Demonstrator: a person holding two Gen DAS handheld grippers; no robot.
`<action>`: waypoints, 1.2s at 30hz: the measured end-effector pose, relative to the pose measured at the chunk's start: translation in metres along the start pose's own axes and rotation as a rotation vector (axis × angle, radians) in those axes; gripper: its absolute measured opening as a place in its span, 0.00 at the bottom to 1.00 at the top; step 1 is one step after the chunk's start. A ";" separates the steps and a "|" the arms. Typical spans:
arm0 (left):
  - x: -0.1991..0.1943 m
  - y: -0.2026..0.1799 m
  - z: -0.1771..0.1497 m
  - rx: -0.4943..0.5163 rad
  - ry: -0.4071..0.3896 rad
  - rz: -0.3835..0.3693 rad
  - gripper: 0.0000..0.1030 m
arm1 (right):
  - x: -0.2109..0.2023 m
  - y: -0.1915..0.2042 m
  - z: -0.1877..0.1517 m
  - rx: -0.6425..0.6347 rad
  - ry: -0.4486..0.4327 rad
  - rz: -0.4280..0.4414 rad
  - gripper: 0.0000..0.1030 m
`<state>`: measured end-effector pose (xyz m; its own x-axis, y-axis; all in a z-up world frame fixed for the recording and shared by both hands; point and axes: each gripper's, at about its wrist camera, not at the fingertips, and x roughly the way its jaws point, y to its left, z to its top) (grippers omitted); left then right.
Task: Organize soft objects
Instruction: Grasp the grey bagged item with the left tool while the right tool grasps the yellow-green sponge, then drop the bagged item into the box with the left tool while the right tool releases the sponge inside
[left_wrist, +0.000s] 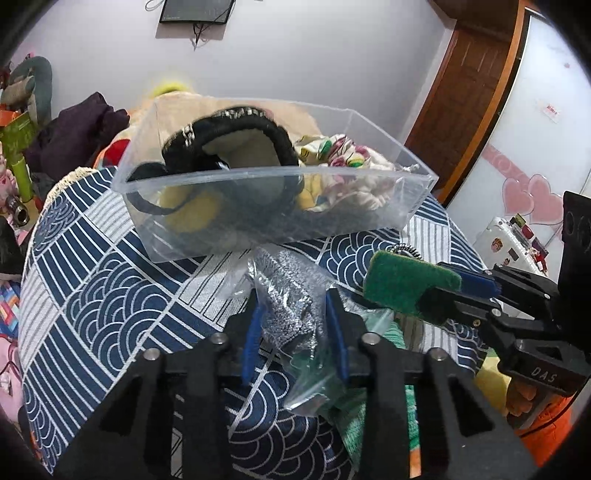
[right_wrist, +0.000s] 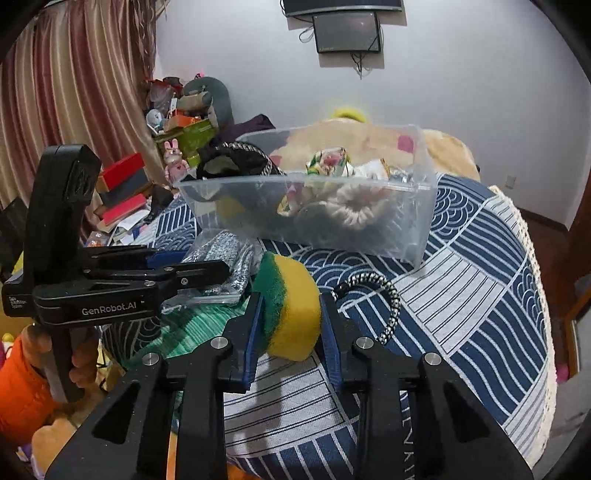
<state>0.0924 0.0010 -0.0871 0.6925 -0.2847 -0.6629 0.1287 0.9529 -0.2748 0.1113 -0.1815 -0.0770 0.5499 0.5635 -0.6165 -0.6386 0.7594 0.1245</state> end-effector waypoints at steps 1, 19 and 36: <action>-0.004 0.000 0.001 0.001 -0.006 0.000 0.29 | -0.002 0.000 0.001 -0.002 -0.008 -0.002 0.26; -0.077 -0.021 0.048 0.095 -0.216 0.021 0.27 | -0.052 -0.004 0.039 0.008 -0.194 -0.082 0.26; -0.041 0.005 0.110 0.080 -0.230 0.073 0.27 | -0.012 -0.010 0.091 0.015 -0.229 -0.129 0.26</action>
<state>0.1428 0.0293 0.0152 0.8444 -0.1916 -0.5002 0.1214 0.9780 -0.1698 0.1598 -0.1661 -0.0006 0.7353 0.5191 -0.4358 -0.5478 0.8337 0.0687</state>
